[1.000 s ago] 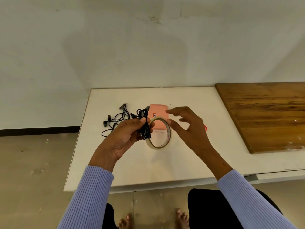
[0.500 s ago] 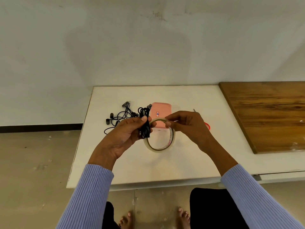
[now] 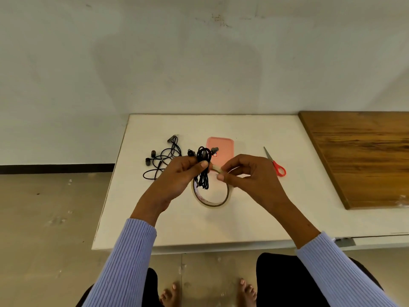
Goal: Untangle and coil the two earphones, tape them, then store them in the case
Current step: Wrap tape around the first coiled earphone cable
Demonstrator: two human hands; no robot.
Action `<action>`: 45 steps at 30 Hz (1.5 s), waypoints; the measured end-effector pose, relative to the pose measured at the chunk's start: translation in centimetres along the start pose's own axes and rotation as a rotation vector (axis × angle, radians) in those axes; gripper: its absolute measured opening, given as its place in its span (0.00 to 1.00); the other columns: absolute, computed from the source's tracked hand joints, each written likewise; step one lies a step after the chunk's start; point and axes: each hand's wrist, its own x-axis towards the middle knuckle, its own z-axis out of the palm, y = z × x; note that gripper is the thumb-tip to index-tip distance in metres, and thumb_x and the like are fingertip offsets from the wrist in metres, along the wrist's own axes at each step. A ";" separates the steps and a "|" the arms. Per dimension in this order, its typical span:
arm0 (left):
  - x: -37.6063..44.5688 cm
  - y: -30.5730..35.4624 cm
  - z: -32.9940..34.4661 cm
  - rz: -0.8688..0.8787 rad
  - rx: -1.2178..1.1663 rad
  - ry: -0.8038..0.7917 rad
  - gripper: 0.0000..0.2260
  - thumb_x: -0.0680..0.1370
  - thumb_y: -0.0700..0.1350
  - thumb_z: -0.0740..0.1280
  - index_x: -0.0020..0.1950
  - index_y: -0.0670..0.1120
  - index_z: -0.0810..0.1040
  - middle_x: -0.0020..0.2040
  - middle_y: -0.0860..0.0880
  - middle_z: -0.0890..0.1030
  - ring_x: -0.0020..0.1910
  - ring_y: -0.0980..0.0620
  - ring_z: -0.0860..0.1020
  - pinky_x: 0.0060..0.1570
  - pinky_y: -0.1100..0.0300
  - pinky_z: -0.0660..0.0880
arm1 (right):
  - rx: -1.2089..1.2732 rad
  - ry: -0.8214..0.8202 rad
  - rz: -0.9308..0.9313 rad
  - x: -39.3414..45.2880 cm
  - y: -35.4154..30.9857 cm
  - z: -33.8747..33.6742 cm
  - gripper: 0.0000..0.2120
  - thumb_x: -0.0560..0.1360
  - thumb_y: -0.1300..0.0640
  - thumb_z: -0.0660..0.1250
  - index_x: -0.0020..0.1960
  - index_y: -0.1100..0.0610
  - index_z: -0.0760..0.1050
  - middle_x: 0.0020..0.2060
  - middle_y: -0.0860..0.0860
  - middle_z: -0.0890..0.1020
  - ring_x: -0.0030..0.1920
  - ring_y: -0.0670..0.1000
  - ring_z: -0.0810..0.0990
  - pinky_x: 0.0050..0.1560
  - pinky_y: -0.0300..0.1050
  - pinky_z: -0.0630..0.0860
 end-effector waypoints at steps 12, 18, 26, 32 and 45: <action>0.4 -0.4 -0.1 0.043 -0.188 0.005 0.09 0.79 0.40 0.61 0.47 0.45 0.81 0.42 0.52 0.84 0.47 0.55 0.81 0.55 0.65 0.75 | 0.343 -0.171 0.111 0.4 -1.0 -1.0 0.07 0.73 0.65 0.67 0.49 0.61 0.81 0.41 0.51 0.85 0.43 0.49 0.84 0.41 0.37 0.79; 0.6 -0.7 -0.1 0.026 -0.191 -0.032 0.09 0.79 0.39 0.61 0.47 0.41 0.81 0.39 0.51 0.84 0.43 0.57 0.81 0.47 0.68 0.76 | 0.281 -0.213 0.130 0.9 -0.4 -0.9 0.06 0.73 0.65 0.67 0.49 0.66 0.79 0.41 0.56 0.83 0.40 0.49 0.82 0.41 0.38 0.79; 1.0 -1.0 -0.1 0.014 -0.184 -0.037 0.09 0.79 0.40 0.62 0.46 0.43 0.81 0.41 0.50 0.84 0.46 0.55 0.81 0.54 0.64 0.75 | -0.129 -0.176 -0.071 1.0 0.4 0.2 0.05 0.79 0.62 0.60 0.46 0.58 0.74 0.38 0.47 0.78 0.38 0.42 0.78 0.38 0.33 0.77; 0.9 -1.0 -0.3 -0.018 -0.220 -0.030 0.09 0.78 0.41 0.61 0.47 0.41 0.80 0.42 0.47 0.83 0.45 0.54 0.81 0.49 0.66 0.76 | -0.009 -0.240 -0.026 1.0 0.2 -0.5 0.04 0.77 0.64 0.63 0.48 0.61 0.77 0.43 0.54 0.82 0.44 0.51 0.83 0.45 0.40 0.80; 0.4 -0.4 -0.6 -0.023 -0.216 -0.083 0.09 0.79 0.39 0.60 0.46 0.40 0.80 0.40 0.50 0.84 0.43 0.57 0.81 0.45 0.69 0.76 | -0.157 -0.205 -0.172 0.8 0.3 0.4 0.03 0.77 0.61 0.63 0.47 0.61 0.74 0.42 0.44 0.77 0.44 0.41 0.76 0.39 0.32 0.76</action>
